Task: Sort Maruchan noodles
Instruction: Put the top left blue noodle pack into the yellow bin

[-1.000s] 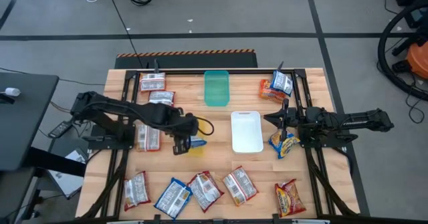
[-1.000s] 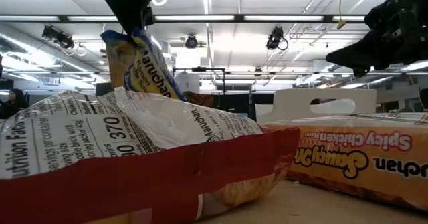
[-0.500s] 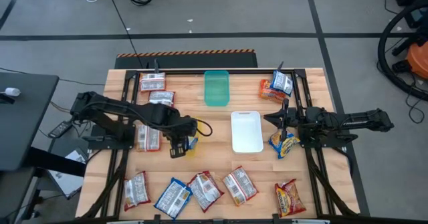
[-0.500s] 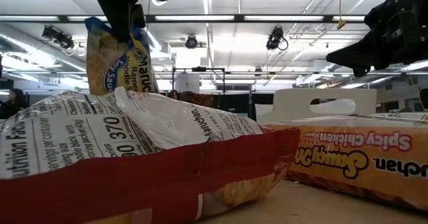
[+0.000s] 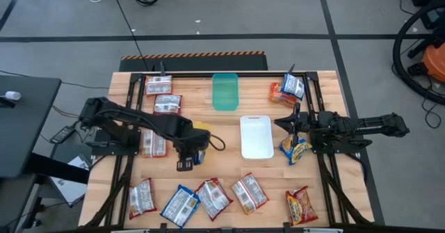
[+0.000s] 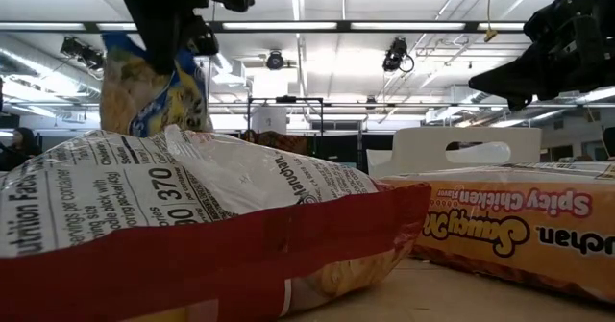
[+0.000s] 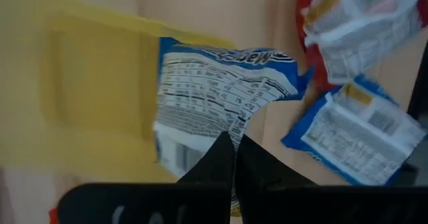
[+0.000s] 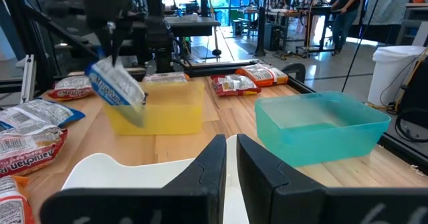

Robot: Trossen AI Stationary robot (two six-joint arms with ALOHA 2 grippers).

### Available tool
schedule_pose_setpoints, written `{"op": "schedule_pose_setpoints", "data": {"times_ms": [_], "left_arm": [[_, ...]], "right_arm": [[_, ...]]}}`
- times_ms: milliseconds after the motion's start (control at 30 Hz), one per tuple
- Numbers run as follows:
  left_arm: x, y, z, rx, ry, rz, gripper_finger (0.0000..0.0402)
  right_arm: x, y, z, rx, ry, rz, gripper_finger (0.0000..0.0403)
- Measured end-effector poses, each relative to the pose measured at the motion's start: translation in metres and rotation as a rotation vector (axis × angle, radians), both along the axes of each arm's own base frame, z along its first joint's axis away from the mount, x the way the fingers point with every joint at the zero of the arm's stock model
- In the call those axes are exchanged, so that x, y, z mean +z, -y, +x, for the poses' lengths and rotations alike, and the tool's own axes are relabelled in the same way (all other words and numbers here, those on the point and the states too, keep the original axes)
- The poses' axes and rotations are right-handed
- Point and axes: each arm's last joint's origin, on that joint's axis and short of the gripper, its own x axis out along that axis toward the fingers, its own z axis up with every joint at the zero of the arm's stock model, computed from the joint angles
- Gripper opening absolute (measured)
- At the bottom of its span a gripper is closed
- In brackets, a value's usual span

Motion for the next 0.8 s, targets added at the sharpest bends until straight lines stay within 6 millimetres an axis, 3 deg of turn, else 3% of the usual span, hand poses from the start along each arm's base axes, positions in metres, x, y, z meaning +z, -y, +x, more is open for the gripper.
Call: {"op": "schedule_pose_setpoints", "data": {"times_ms": [200,600,800], "left_arm": [[-0.013,0.004,0.006,-0.086,-0.036,-0.015,0.0013],[-0.014,0.004,0.006,-0.078,-0.03,0.027,0.0062],[0.0,0.004,0.005,-0.015,-0.038,0.018,0.0079]], "right_arm": [[0.0,0.0,0.0,0.0,0.001,0.0,0.0043],[0.0,0.0,0.0,0.0,0.001,0.0,0.0043],[0.0,0.0,0.0,0.0,0.0,0.0,0.0043]]}}
